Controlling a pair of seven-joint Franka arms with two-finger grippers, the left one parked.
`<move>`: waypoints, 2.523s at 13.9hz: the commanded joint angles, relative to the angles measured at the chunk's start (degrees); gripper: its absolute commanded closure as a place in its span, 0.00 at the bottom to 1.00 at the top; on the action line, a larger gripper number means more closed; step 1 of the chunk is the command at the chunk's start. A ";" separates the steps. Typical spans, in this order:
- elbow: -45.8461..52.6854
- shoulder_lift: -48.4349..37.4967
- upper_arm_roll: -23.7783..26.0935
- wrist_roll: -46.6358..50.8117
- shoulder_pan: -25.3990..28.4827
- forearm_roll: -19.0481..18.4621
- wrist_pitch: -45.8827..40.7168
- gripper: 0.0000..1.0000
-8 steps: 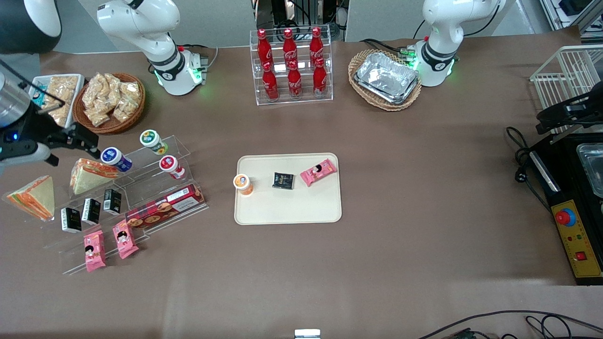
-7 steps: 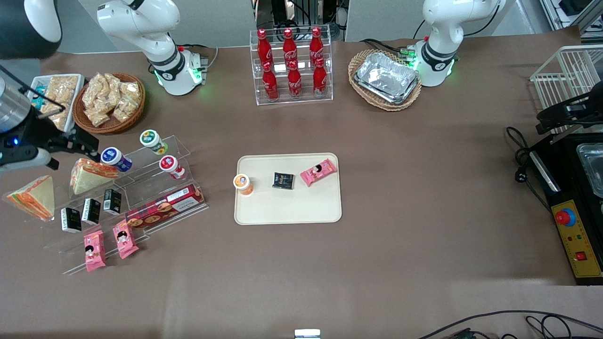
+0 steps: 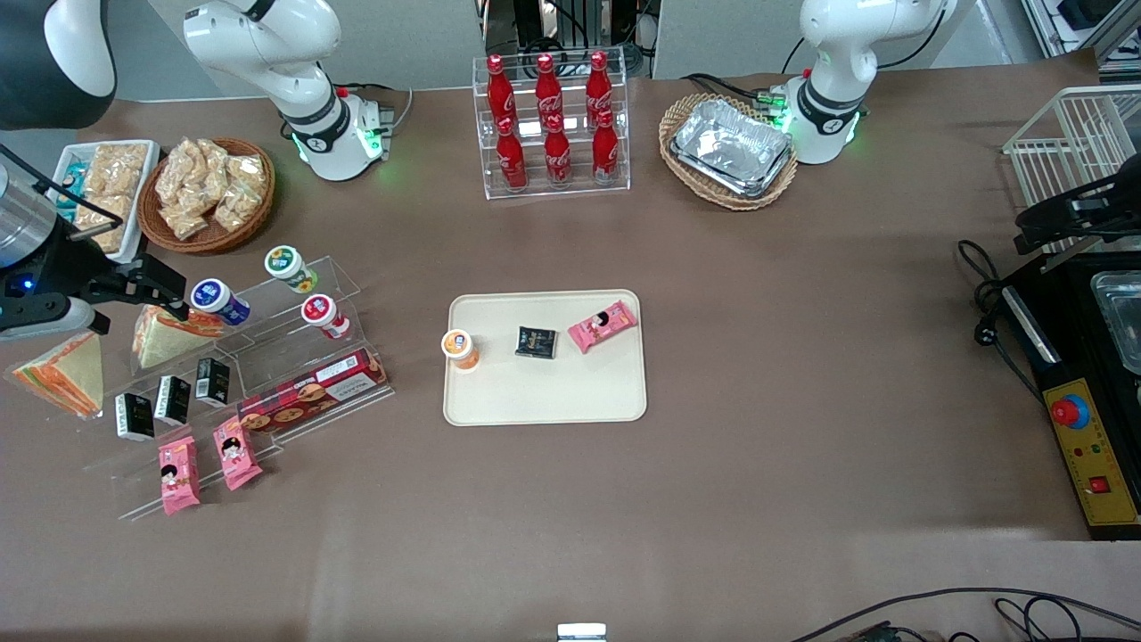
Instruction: Place sandwich on tray
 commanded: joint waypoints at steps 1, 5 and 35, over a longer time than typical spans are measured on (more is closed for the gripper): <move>-0.16 0.86 -0.31 -0.26 -0.94 -0.58 -1.56 0.00; 0.19 0.60 -1.62 -8.23 -4.36 0.12 -3.41 0.00; -5.96 21.87 -13.15 -45.61 -20.36 6.72 17.34 0.52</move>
